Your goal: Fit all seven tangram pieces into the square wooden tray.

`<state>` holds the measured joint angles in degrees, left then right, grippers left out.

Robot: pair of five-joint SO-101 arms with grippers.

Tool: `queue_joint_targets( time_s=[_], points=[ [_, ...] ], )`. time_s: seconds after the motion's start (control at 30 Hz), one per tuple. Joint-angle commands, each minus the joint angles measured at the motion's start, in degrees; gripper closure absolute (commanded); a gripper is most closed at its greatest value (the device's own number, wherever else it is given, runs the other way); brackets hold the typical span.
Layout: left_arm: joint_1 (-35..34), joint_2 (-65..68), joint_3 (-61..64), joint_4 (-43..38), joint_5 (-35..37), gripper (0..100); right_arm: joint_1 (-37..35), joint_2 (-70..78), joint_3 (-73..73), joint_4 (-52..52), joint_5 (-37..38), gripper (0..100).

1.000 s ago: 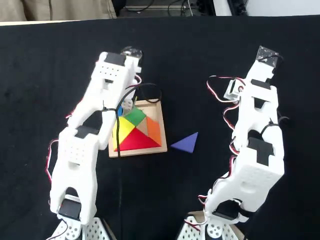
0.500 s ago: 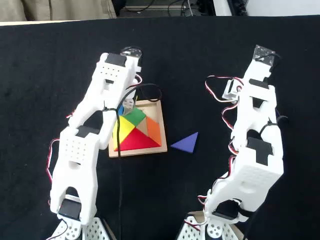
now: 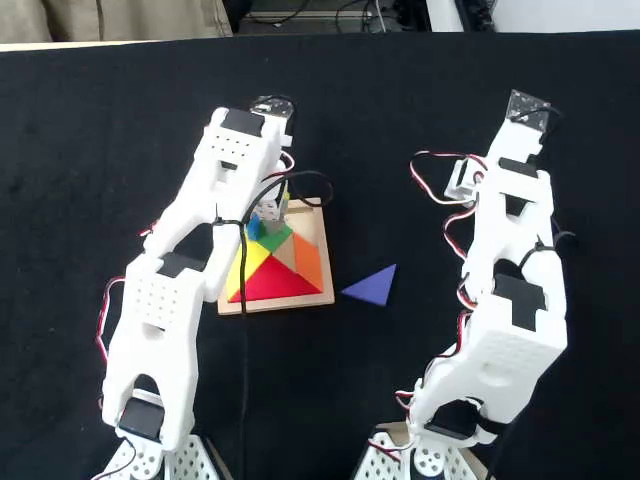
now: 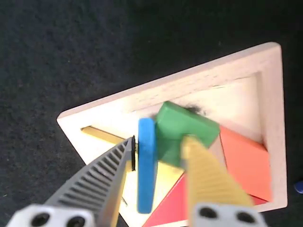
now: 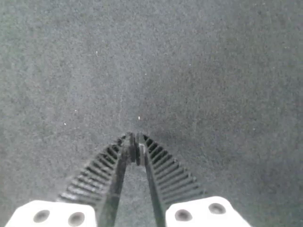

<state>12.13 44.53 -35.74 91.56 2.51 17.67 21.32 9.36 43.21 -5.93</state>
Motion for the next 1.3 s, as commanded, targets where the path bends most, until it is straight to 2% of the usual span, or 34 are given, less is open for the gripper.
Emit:
queue_joint_targets(
  time_s=[0.0, 0.17, 0.37, 0.43, 0.53, 0.57, 1.07, 1.27],
  points=[
    [0.2, -1.0, -3.5, -0.6, 0.7, 74, -1.1, -0.4, -3.2, -1.0, 0.5, 98.7],
    [-1.4, -1.0, -4.2, -0.8, 0.8, 74, -1.1, -0.4, -3.2, -1.0, 0.5, 98.7],
    [-6.5, -1.1, -9.7, -0.4, 0.6, 74, -1.1, -0.4, -3.2, -1.0, 0.5, 98.7],
    [-7.7, -1.1, -13.0, 2.1, 0.5, 74, -1.1, -0.4, -3.2, -1.0, 0.5, 98.7],
    [-6.7, -1.0, -19.2, 9.6, -3.8, 74, -1.1, -0.4, -3.2, -1.0, 0.5, 98.7],
    [-6.4, -1.0, -19.5, 9.4, -5.0, 74, -1.1, -0.4, -3.3, -1.0, 0.5, 98.7],
    [-7.4, -6.1, -3.3, 9.1, -17.8, 74, -1.1, -0.4, -3.1, -1.0, 0.5, 98.7],
    [-8.7, -6.2, -2.9, 5.2, -18.2, 74, -1.1, -0.4, -3.1, -1.0, 0.5, 98.7]
  ],
)
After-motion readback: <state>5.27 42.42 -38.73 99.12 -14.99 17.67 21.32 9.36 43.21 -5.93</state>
